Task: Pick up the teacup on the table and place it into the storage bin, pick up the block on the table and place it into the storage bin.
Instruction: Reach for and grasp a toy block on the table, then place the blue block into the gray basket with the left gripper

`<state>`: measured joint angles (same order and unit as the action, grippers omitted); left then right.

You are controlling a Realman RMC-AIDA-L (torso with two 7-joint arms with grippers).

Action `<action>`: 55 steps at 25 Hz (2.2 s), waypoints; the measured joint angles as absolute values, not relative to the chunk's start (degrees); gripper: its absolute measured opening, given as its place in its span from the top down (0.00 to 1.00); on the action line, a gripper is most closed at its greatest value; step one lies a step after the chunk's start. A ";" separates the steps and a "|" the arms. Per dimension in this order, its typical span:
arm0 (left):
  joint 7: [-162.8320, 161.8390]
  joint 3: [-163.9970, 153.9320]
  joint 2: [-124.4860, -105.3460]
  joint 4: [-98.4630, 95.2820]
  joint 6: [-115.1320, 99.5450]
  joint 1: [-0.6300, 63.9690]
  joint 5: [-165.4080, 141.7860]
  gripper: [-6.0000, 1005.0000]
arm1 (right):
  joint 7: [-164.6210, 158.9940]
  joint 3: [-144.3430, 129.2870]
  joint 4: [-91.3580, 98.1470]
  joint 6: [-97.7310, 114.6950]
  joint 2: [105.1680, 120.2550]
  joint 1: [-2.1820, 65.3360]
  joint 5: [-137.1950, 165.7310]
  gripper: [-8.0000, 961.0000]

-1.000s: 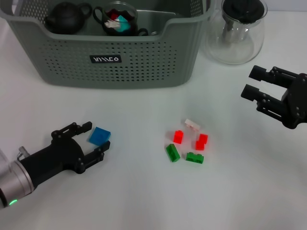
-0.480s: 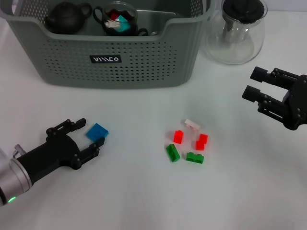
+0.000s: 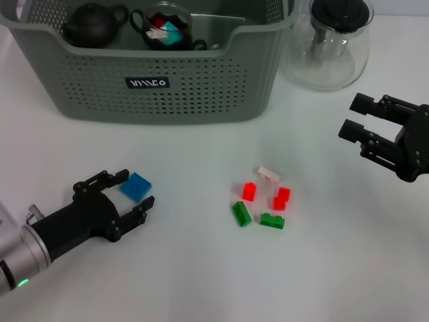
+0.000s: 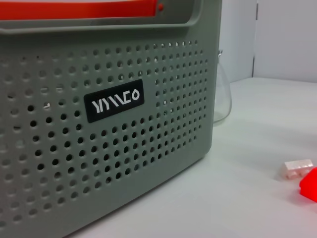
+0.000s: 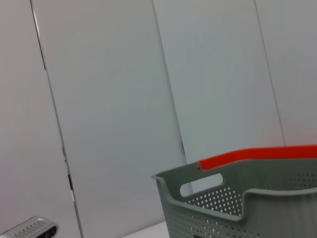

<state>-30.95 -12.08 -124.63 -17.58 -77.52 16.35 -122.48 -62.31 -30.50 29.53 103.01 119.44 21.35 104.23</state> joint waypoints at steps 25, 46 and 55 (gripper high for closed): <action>-45.86 -12.12 -124.01 -26.35 -89.52 16.38 -123.02 0.60 | -62.31 -30.41 29.53 103.25 119.44 21.45 104.24 0.43; -107.96 -29.58 -114.04 -51.97 -87.70 43.84 -116.70 0.60 | -62.30 -30.41 29.56 103.96 119.64 21.29 104.23 0.43; -121.07 -47.66 -115.17 -51.61 -67.70 49.31 -130.46 0.60 | -62.26 -30.41 29.53 103.97 119.70 21.50 104.24 0.43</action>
<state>-121.07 -47.66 -115.17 -51.61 -67.70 49.31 -130.46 -62.26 -30.41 29.53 103.97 119.70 21.50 104.24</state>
